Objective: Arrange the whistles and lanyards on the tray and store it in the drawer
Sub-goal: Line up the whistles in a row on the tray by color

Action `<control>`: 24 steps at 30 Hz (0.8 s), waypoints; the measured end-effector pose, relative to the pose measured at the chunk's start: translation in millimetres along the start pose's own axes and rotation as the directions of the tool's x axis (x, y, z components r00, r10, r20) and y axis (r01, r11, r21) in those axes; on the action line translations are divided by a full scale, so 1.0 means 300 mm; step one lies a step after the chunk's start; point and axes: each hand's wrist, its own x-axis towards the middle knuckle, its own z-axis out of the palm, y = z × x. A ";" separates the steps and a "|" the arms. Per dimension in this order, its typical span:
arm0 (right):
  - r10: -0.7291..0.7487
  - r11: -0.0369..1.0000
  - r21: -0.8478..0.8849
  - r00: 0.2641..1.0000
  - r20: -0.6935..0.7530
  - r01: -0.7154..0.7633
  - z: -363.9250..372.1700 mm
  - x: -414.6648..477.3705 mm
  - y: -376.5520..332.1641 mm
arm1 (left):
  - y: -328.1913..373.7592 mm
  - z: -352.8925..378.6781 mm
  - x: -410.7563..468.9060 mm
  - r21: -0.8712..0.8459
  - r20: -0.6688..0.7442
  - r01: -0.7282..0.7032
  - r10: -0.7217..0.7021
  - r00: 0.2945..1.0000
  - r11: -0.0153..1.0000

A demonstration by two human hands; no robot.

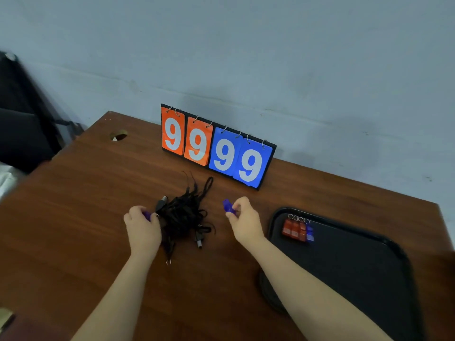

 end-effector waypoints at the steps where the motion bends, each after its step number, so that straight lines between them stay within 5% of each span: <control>1: 0.027 0.995 0.100 1.000 0.014 -0.029 -0.023 -0.019 0.005 | 0.020 -0.007 -0.016 -0.089 -0.017 -0.008 0.006 1.000 0.996; 7: -0.002 0.915 0.401 0.992 0.123 -0.048 -0.178 -0.157 0.027 | 0.222 0.001 -0.192 -0.372 0.210 0.003 0.081 0.974 0.928; 13: -0.088 0.898 0.441 0.980 0.178 0.000 -0.355 -0.279 0.058 | 0.411 0.087 -0.443 -0.169 0.622 -0.467 0.461 0.632 0.868; 19: 0.084 0.735 0.675 0.996 0.010 -0.068 -0.508 -0.377 0.140 | 0.518 0.124 -0.639 -0.374 0.699 -0.139 0.377 0.608 0.917; 24: 0.196 0.661 0.750 0.972 -0.132 -0.032 -0.583 -0.456 0.204 | 0.595 0.161 -0.790 -0.377 0.769 -0.081 0.361 0.527 0.923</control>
